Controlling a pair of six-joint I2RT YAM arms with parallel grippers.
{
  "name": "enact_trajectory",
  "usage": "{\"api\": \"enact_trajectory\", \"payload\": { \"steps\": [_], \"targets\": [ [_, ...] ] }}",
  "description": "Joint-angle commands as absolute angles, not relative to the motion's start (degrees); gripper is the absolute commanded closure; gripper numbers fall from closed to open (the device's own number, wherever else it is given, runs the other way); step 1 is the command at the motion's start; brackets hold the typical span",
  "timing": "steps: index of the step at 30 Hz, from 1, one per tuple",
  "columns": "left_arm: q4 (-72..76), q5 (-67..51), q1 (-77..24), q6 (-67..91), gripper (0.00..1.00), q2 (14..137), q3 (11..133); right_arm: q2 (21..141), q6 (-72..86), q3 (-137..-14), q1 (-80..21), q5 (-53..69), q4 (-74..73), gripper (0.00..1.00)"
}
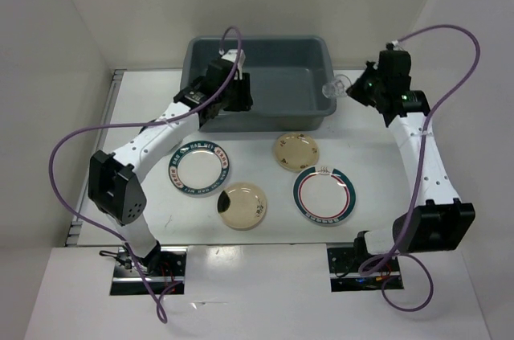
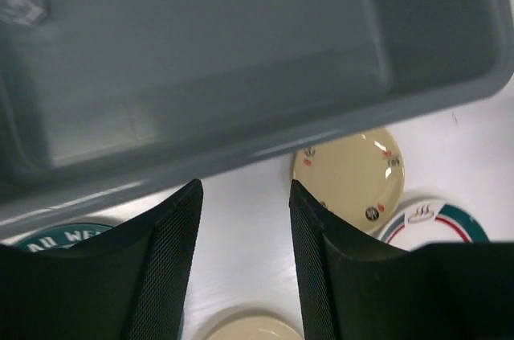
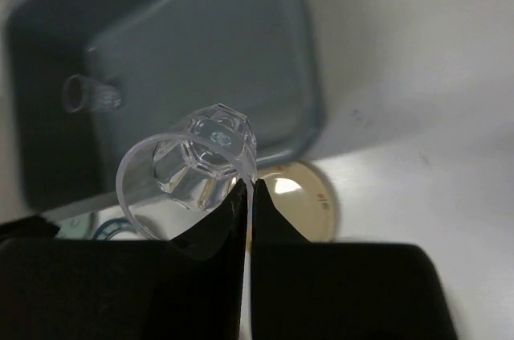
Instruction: Place the mixed dishes into the plastic bin
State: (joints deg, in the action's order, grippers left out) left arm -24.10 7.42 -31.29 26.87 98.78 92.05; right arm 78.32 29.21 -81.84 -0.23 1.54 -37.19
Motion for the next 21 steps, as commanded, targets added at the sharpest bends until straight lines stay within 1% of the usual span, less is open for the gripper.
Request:
{"api": "enact_trajectory", "payload": {
  "steps": [1, 6, 10, 15, 20, 21],
  "targets": [
    [-24.35, 11.96, -25.87, 24.96, 0.45, 94.58, 95.19, 83.99, 27.6, -89.11, -6.23, 5.35, -37.18, 1.0],
    [-23.03, 11.43, -17.15, 25.49, 0.45, 94.04, 95.19, 92.71, 26.11, -97.54, -12.9, 8.34, -33.84, 1.0],
    [-21.62, 9.49, -11.08, 26.8, 0.45, 94.04, 93.96, 99.83, 25.58, -102.82, -14.85, 13.18, -31.03, 1.0],
    [-20.31, 4.85, -9.67, 27.33, 0.46, 96.67, 93.35, 109.04, 24.44, -110.63, -16.87, 13.8, -29.71, 1.0],
    [-17.67, -0.08, -9.67, 28.65, 0.46, 97.2, 90.97, 117.41, 21.19, -118.64, -19.5, 9.41, -33.92, 1.0],
    [-17.67, -0.7, -9.67, 28.65, 0.46, 97.73, 90.97, 119.16, 20.57, -122.31, -20.03, 8.45, -36.19, 1.0]
  ]
}}
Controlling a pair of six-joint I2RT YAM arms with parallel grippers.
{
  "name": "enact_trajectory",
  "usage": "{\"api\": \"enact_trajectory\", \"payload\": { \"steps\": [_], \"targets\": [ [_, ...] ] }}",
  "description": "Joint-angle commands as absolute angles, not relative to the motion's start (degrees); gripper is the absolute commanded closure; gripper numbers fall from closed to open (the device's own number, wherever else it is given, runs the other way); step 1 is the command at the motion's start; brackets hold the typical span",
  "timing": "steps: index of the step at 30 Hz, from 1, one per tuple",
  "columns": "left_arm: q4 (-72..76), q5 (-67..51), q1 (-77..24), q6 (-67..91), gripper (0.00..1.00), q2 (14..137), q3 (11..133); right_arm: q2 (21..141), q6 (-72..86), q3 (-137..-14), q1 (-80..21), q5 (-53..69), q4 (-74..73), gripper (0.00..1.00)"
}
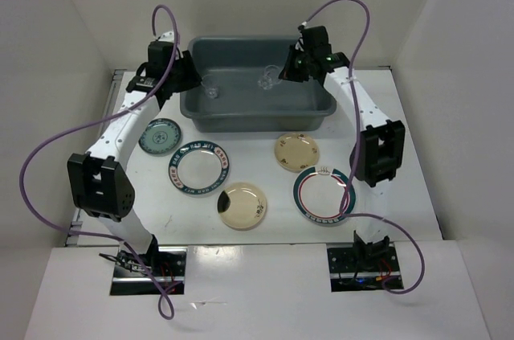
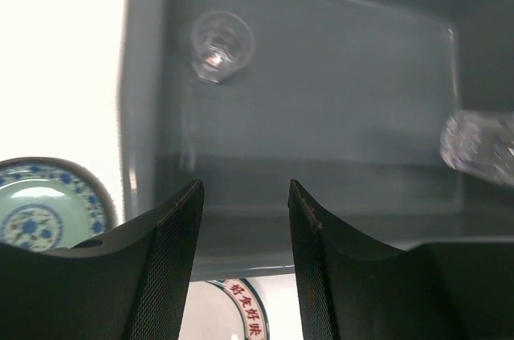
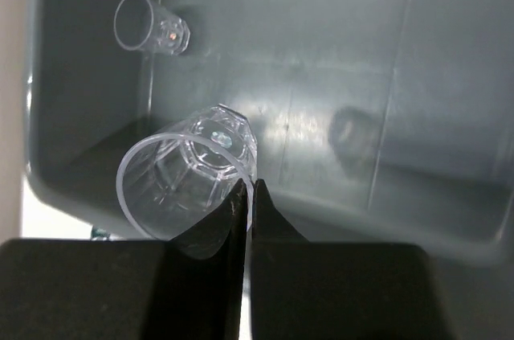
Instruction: Place the mixed dishes into the plastic bin
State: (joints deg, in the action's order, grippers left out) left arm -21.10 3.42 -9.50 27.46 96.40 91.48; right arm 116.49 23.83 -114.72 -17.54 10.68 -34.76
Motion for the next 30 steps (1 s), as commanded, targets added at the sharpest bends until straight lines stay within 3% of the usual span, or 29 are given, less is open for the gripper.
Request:
{"api": "enact_trajectory", "payload": {
  "steps": [1, 11, 30],
  "targets": [
    [-17.67, -0.7, -9.67, 28.65, 0.46, 97.73, 90.97, 122.66, 20.04, -124.26, -20.56, 6.18, -37.43, 1.0],
    [-17.14, -0.62, -9.67, 28.65, 0.46, 96.68, 87.37, 133.42, 18.63, -137.55, -20.57, -14.75, -47.46, 1.0],
    [-16.08, 0.96, -9.67, 28.13, 0.46, 97.73, 85.17, 137.72, 18.11, -131.84, -12.04, -16.0, -49.31, 0.97]
  ]
}}
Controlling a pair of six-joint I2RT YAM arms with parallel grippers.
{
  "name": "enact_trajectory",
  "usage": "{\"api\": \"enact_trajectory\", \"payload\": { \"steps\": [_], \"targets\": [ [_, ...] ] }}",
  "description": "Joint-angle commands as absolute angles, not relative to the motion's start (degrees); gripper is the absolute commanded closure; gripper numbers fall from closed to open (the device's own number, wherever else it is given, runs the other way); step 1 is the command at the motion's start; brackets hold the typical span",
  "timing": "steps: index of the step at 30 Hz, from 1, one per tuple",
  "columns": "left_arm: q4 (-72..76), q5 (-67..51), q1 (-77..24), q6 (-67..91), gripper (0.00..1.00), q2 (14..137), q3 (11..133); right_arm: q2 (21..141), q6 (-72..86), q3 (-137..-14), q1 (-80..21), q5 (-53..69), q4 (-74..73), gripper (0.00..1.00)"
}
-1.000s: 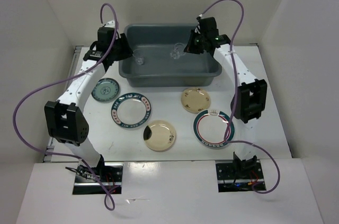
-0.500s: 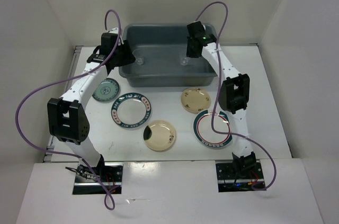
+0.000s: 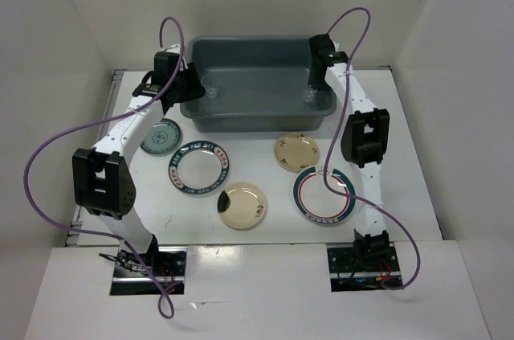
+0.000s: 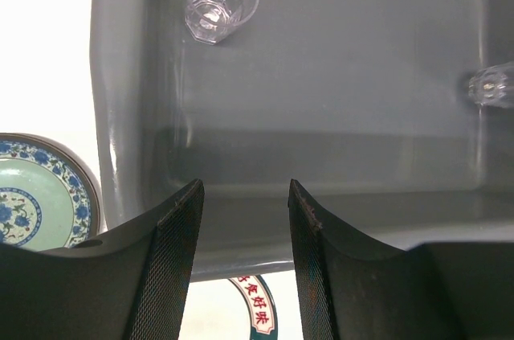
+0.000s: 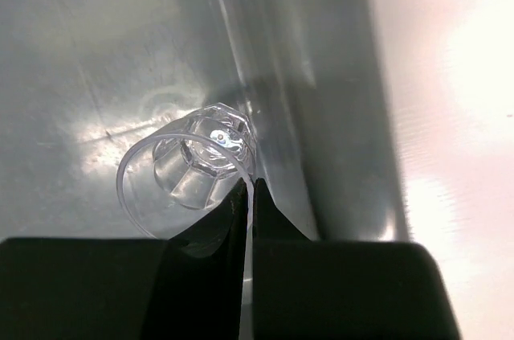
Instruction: Place the mixed dishes into the plastic bin
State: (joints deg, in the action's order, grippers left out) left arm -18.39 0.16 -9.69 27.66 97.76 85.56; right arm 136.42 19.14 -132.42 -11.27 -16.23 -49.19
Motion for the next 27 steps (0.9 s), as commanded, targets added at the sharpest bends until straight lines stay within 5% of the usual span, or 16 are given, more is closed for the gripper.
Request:
{"api": "enact_trajectory", "payload": {
  "steps": [1, 3, 7, 11, 22, 27],
  "targets": [
    [-16.08, 0.97, -9.67, 28.13, 0.46, 97.73, 85.17, 138.33, 18.11, -131.84, -12.04, -16.0, -49.31, 0.97],
    [-16.08, 0.97, -9.67, 28.12, 0.46, 97.73, 85.17, 138.96, 18.11, -132.36, -12.04, -15.38, -49.31, 0.97],
    [-16.08, 0.97, -9.67, 28.12, 0.46, 98.35, 85.17, 139.57, 18.11, -133.07, -12.04, -14.77, -49.92, 0.7],
    [-16.08, 0.97, -9.67, 28.12, 0.46, 98.35, 85.17, 137.82, 18.11, -133.68, -12.04, -14.77, -49.92, 0.58],
    [-16.61, -0.7, -9.67, 27.6, 0.46, 97.04, 85.69, 121.22, 17.58, -129.91, -12.04, -12.3, -48.43, 0.48],
    [-19.94, -3.07, -9.67, 25.85, 0.46, 93.7, 85.08, 108.21, 17.58, -115.95, -12.04, -11.78, -43.69, 0.46]
  ]
}}
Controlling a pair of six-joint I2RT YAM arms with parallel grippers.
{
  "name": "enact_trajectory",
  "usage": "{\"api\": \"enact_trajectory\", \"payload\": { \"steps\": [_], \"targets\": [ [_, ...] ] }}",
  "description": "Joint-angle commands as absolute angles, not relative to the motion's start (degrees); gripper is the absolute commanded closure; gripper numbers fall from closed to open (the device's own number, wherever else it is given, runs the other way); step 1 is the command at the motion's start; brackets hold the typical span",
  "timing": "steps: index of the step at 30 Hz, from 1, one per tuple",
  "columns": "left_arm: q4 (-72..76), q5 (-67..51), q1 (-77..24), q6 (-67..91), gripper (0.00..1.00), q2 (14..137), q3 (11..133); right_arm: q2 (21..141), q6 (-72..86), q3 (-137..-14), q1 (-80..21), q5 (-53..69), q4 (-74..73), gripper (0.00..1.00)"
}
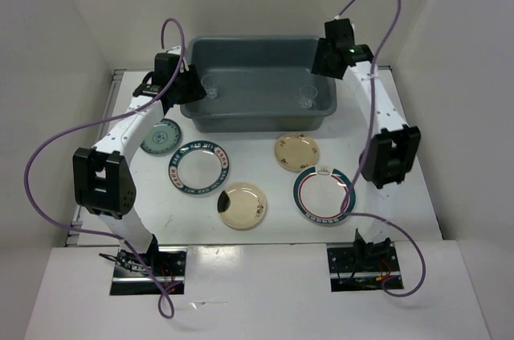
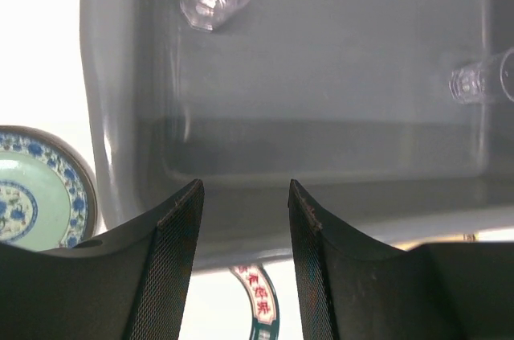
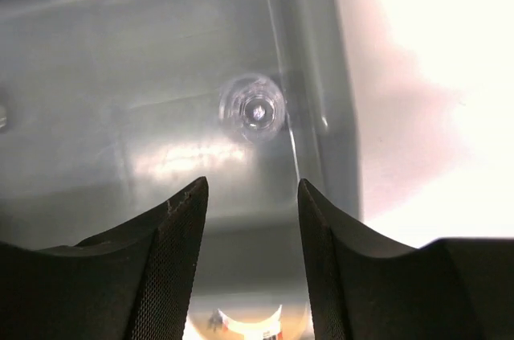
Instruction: Place the mixed dishes into the plastic bin
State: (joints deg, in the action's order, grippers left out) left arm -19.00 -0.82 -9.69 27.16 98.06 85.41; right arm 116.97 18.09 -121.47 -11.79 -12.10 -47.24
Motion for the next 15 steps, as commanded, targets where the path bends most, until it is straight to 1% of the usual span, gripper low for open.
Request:
{"api": "enact_trajectory", "payload": {
  "steps": [1, 2, 4, 5, 7, 12, 13, 15],
  "targets": [
    [-20.73, -3.08, -9.67, 25.84, 0.46, 92.56, 83.77, 106.11, 17.58, -113.58, -12.04, -11.78, -42.72, 0.44],
    [-22.05, -2.38, -9.67, 25.84, 0.46, 89.85, 82.8, 104.34, 17.58, -109.38, -12.04, -11.78, -41.93, 0.44],
    [-23.72, -0.01, -9.67, 26.54, 0.46, 86.5, 80.17, 99.77, 17.58, -106.54, -12.04, -11.78, -41.31, 0.44],
    [-25.64, 3.83, -9.67, 27.59, 0.43, 83.09, 77.11, 98.8, 17.58, -104.78, -12.04, -11.78, -41.31, 0.44],
    [-27.76, 7.1, -9.67, 30.75, 0.41, 79.65, 73.84, 96.25, 17.58, -103.37, -12.04, -11.78, -41.31, 0.44],
    [-34.53, 14.66, -9.67, 38.92, 0.4, 67.78, 62.69, 93.34, 17.58, -98.88, -12.04, -11.16, -41.31, 0.44],
    [-35.32, 15.37, -9.67, 41.72, 0.4, 66.37, 58.66, 91.86, 17.58, -98.27, -12.04, -10.55, -40.7, 0.44],
    [-36.38, 16.08, -9.67, 44.11, 0.38, 62.68, 54.51, 90.89, 17.58, -96.25, -12.04, -9.23, -40.69, 0.44]
  ]
}}
